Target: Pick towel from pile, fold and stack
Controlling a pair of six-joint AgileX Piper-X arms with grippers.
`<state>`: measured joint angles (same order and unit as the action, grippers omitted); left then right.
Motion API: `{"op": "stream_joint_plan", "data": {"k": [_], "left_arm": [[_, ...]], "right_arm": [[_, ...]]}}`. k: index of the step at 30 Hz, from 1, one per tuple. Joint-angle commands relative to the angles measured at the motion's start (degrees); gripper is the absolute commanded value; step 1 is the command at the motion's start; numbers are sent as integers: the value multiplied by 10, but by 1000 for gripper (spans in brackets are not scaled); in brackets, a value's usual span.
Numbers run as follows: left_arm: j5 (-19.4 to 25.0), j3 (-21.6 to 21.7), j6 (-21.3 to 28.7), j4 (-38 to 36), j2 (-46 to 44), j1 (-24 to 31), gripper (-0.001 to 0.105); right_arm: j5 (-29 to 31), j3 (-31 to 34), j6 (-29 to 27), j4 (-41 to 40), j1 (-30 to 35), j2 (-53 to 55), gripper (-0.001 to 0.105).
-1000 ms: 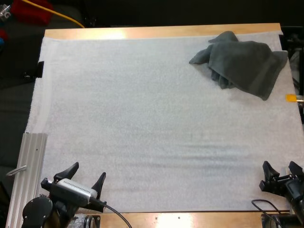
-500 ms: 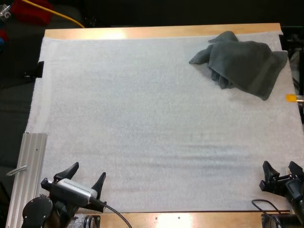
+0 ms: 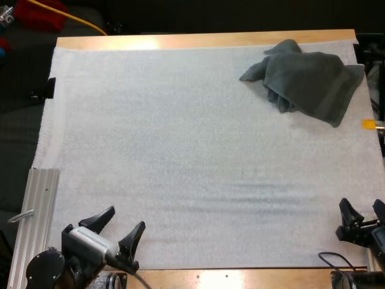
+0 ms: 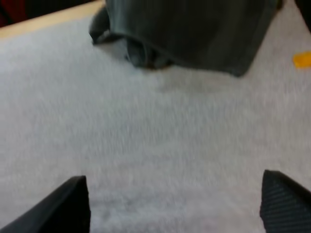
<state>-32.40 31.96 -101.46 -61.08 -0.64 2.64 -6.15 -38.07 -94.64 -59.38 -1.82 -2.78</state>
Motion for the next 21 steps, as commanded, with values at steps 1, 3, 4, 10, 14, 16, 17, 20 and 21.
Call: {"op": "stream_joint_plan", "data": {"k": [1, 3, 4, 10, 14, 16, 17, 20, 21], "left_arm": [[-15, 13, -7, 9, -38, -1, 70], [-17, 26, -7, 10, -27, -1, 70], [-17, 35, -6, 12, -20, -1, 70], [-30, 86, -1, 36, 16, -1, 70], [-31, 114, -1, 39, 42, -1, 70], [-34, 129, -1, 41, 58, -1, 70], [-34, 132, -1, 42, 63, -1, 70], [-34, 146, -1, 45, 81, -1, 70], [-34, 150, -1, 45, 86, -1, 70]], "right_arm": [[-20, -19, 0, 4, 0, -16, 70], [-33, -38, 0, 4, 0, -38, 70], [-39, -49, 0, 4, 0, -52, 70], [-57, -101, -2, 4, 0, -122, 70], [-57, -133, -2, 4, 0, -167, 70], [-57, -154, -2, 4, 0, -197, 70], [-57, -161, -2, 4, 0, -208, 70], [-57, -184, 2, 7, 0, -251, 70], [-57, -192, 6, 9, 0, -267, 70]]}}
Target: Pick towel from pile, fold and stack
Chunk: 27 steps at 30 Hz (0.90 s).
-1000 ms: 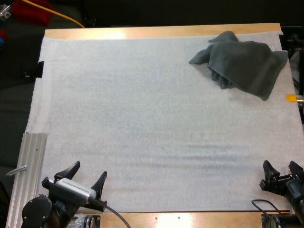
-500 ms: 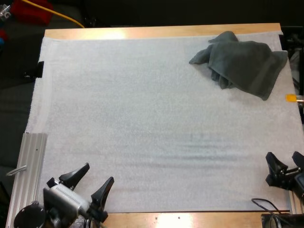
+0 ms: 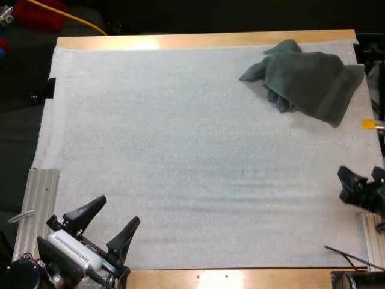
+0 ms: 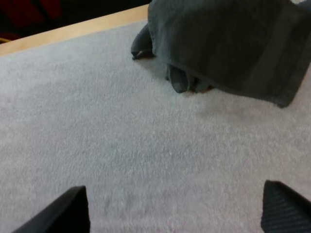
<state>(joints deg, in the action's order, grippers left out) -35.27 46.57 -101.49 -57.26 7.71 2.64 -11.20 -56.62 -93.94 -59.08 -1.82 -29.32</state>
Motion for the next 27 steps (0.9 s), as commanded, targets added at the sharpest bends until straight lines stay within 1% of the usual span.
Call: {"op": "stream_joint_plan", "data": {"k": [1, 5, 12, 16, 23, 27], "left_arm": [[-10, 7, -1, 7, 7, -1, 70], [-30, 9, -1, 10, 17, -1, 70], [-31, 9, -1, 10, 21, -1, 70], [-31, 9, -1, 10, 21, -1, 70], [-31, 9, -1, 10, 21, -1, 70], [-31, 9, -1, 10, 21, -1, 70]], "right_arm": [[-6, -16, 3, 10, 0, -20, 70], [-6, -42, 25, 34, 0, -70, 70], [-2, -79, 33, 58, 0, -158, 70], [12, -82, 52, 81, 0, -204, 70], [10, -82, 61, 109, 0, -265, 70], [10, -82, 75, 142, 0, -288, 70]]}}
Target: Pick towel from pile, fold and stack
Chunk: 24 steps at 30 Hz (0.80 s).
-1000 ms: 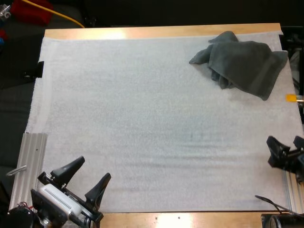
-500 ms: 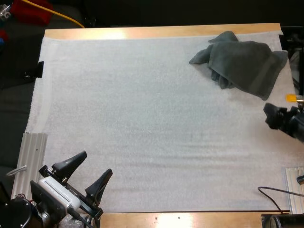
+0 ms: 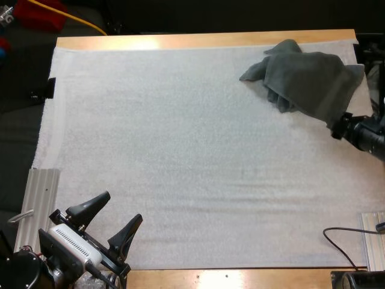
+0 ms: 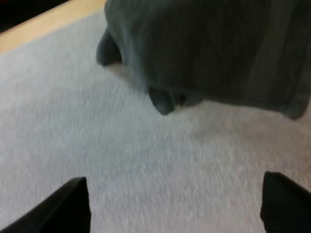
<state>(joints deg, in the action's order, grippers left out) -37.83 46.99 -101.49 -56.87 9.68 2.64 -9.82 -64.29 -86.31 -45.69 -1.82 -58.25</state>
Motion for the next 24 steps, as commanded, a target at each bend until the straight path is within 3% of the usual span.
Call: {"op": "stream_joint_plan", "data": {"k": [1, 11, 24], "left_arm": [[-5, 5, -1, 6, 1, -1, 70], [-5, 5, -1, 6, 1, -1, 70], [-5, 5, -1, 6, 1, -1, 70]], "right_arm": [[-7, -5, 8, 17, 0, -4, 70], [-29, -5, 62, 89, -32, -78, 70], [-24, -9, 179, 208, -59, -192, 70]]}}
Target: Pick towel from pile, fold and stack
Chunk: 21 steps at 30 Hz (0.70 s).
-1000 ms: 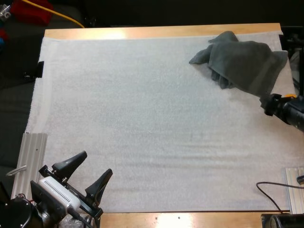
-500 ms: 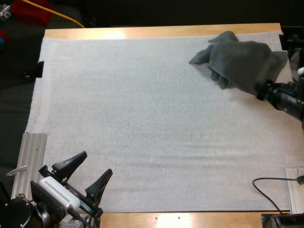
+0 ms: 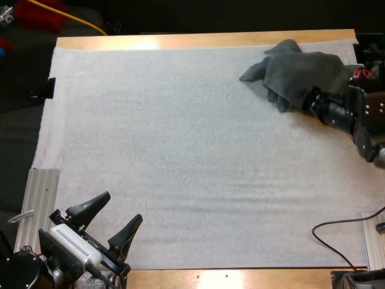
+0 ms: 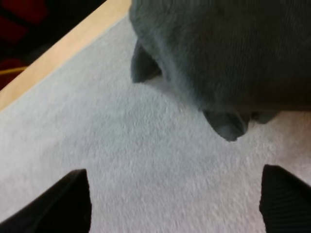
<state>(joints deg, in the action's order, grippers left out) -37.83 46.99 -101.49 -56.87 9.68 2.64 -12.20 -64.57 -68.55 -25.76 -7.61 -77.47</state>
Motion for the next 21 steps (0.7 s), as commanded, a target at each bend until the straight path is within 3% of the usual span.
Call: {"op": "stream_joint_plan", "data": {"k": [1, 12, 21], "left_arm": [[-5, 5, -1, 6, 1, -1, 70], [-5, 5, -2, 6, 1, -1, 70], [-20, 5, -2, 6, 1, -1, 70]], "right_arm": [[-1, -6, 6, 16, -1, -10, 70], [21, -14, 20, 76, -1, -95, 70], [24, -82, 20, 79, -1, -183, 70]]}}
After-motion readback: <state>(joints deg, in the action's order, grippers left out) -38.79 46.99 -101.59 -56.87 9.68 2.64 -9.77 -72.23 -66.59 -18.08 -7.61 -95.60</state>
